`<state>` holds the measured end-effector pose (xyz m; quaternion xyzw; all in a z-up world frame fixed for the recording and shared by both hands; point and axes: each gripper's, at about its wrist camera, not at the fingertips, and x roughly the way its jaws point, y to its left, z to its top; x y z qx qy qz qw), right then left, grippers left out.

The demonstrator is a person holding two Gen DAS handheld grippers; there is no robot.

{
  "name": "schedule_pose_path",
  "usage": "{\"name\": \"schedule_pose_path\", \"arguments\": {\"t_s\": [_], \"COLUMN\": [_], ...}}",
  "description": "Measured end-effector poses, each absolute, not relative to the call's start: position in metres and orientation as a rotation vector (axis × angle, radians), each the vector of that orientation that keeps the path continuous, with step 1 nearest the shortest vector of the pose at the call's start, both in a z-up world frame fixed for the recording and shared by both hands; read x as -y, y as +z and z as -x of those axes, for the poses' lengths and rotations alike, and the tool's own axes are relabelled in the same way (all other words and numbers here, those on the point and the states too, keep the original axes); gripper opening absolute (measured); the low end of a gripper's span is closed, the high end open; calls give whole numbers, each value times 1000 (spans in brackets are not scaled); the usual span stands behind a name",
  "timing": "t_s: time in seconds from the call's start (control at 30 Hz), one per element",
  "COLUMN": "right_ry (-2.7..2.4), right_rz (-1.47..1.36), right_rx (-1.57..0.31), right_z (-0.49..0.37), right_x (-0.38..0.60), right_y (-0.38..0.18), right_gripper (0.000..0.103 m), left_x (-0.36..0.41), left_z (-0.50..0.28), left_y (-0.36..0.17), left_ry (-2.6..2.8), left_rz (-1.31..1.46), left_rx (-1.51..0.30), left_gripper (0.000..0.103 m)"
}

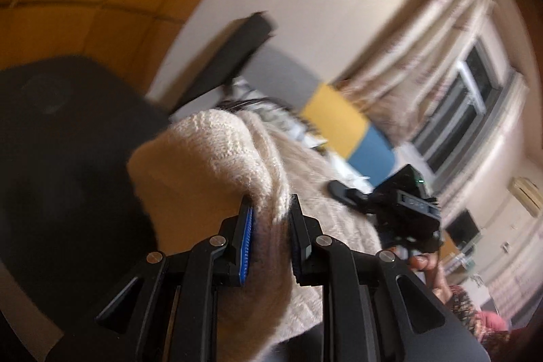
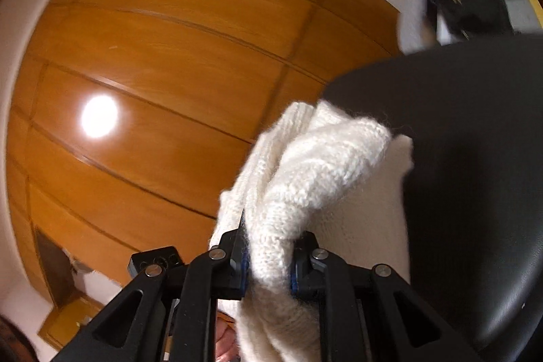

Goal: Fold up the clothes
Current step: 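Lift and fold the held sweater edge over with both grippers, then open both grippers and release the folded sweater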

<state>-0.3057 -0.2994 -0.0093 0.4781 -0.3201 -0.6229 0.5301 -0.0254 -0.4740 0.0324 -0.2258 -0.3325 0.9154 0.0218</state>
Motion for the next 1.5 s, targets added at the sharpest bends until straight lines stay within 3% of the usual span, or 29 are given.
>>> {"name": "schedule_pose_path", "arguments": {"t_s": [0.33,0.87,0.97,1.13,1.3,1.5], "right_ry": [-1589,-1759,-1777,-1848,-2111,-2116], "right_rz": [-1240,-1429,-1421,-1406,-1272,-1172], "right_rx": [873,969,957,830,566,223], "right_z": [370,417,412,413,404,368], "right_x": [279,225,216,223,218,255], "right_y": [-82,-171,-178,-165,-115,-93], "right_gripper": [16,16,17,29,29,27], "left_x": [557,558,557,557,559,525], "left_z": [7,-50,-64,-77,-111,-66], "left_y": [-61,-138,-149,-146,-119,-90], "left_ry": [2874,3054,3025,3016,3133,3213], "left_rz": [809,1094,1001,916,689,791], "left_rx": [1359,1424,1512,1602,1666,1291], "left_gripper": [20,23,25,26,26,26]}}
